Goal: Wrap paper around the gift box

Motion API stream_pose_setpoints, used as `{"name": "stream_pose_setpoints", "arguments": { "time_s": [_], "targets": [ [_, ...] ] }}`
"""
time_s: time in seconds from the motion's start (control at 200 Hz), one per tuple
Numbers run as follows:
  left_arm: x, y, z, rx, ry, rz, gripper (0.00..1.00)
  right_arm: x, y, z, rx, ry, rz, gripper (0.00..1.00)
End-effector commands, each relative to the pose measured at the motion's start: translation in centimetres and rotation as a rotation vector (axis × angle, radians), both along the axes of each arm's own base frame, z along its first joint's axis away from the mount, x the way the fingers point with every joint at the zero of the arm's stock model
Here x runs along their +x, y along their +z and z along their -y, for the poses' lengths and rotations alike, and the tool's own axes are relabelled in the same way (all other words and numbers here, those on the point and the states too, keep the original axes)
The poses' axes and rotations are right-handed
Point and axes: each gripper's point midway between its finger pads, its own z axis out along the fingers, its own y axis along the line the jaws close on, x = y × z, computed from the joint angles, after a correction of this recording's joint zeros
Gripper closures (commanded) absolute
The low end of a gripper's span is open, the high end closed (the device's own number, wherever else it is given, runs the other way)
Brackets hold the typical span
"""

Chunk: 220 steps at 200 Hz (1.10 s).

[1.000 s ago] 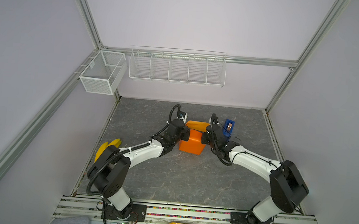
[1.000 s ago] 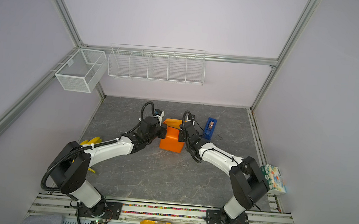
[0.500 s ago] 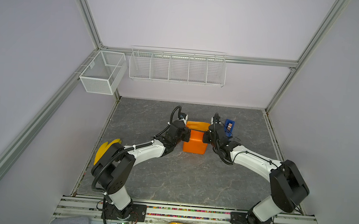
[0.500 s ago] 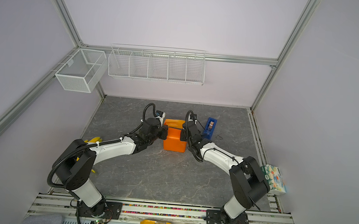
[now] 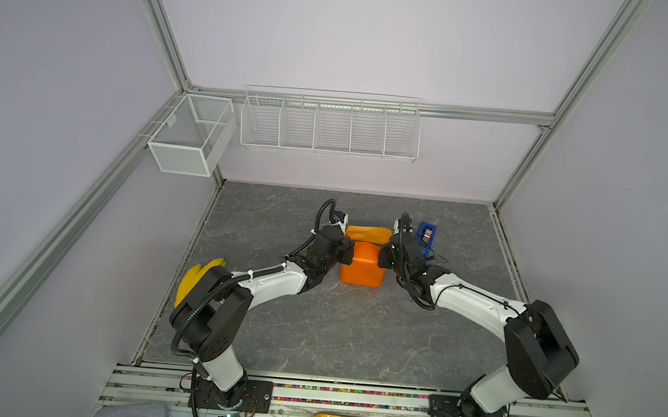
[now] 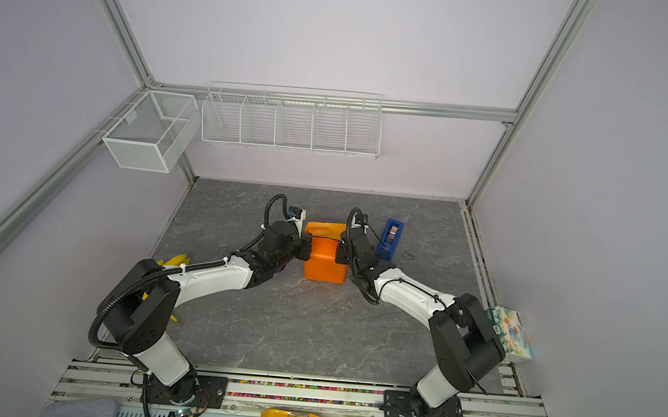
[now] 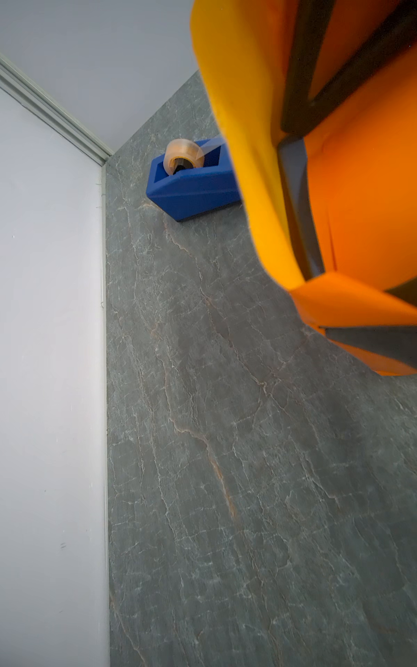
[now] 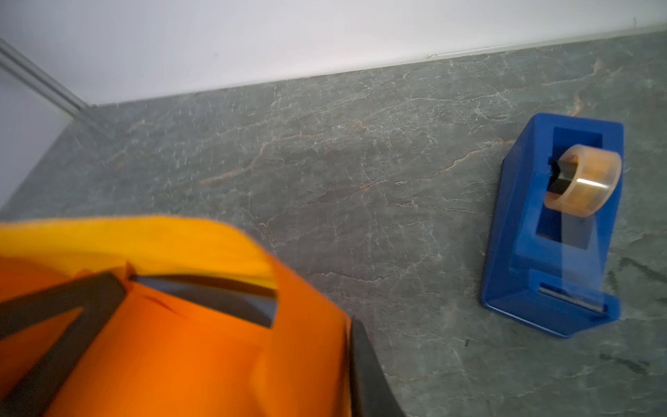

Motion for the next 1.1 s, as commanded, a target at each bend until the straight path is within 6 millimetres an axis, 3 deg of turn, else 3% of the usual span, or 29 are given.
{"name": "stream_pose_setpoints", "arguments": {
  "time_s": [0.0,0.17,0.32,0.595,0.84,1.095],
  "targets": [
    [-1.0,-2.2,0.0,0.022,-0.014,-0.068,0.98,-0.8,3.5,0.2,-0.002,0.029,0.022,0.72],
    [-1.1,-2.5,-0.1,0.025,-0.015,-0.075,0.98,-2.5,6.9,-0.7,0.097,0.087,0.024,0.66],
    [-1.1,-2.4,-0.1,0.023,-0.014,-0.075,0.98,-3.8,7.6,-3.4,0.160,0.173,0.007,0.70],
    [-1.1,-2.2,-0.1,0.021,-0.013,-0.075,0.97,-3.2,3.0,-6.6,0.209,0.211,-0.069,0.84],
    [-1.2,-2.0,-0.2,0.019,-0.014,-0.071,0.96,-2.1,0.0,-6.8,0.226,0.155,-0.076,0.89],
    [-1.4,-1.5,-0.1,0.008,-0.020,-0.064,0.94,-1.3,-1.7,-7.1,0.206,0.138,-0.086,0.91]
  ]
}}
